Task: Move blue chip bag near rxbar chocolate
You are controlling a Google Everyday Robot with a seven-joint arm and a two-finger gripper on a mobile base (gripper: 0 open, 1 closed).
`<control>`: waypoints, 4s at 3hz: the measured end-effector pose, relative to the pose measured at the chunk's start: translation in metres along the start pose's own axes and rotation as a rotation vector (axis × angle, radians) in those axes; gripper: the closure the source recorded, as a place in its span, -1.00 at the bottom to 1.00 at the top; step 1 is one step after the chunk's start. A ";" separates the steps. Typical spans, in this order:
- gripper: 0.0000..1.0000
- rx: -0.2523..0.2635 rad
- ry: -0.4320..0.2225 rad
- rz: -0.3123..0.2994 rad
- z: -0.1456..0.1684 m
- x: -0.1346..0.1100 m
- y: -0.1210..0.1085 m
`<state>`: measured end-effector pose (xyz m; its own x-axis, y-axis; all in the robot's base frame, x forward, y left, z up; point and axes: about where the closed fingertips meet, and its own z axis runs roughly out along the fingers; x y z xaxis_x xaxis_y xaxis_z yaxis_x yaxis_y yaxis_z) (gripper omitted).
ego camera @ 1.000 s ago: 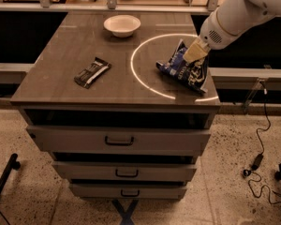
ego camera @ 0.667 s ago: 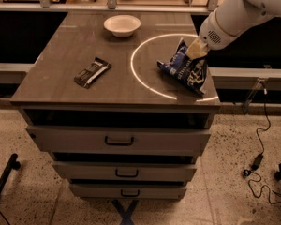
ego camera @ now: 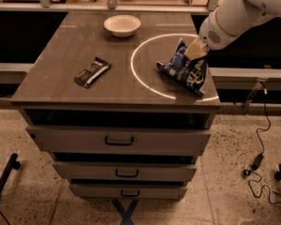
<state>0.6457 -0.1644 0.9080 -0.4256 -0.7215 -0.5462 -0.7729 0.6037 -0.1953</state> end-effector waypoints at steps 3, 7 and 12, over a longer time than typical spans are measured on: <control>1.00 0.033 -0.143 -0.018 -0.037 -0.015 -0.008; 1.00 -0.108 -0.290 -0.244 -0.027 -0.130 0.054; -0.45 0.025 -0.001 -0.212 0.028 -0.090 -0.002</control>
Offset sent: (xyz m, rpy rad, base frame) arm -0.0078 -0.0096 0.0575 0.1364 -0.1451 0.0222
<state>0.6985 -0.0913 0.9342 -0.2538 -0.8331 -0.4915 -0.8330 0.4465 -0.3267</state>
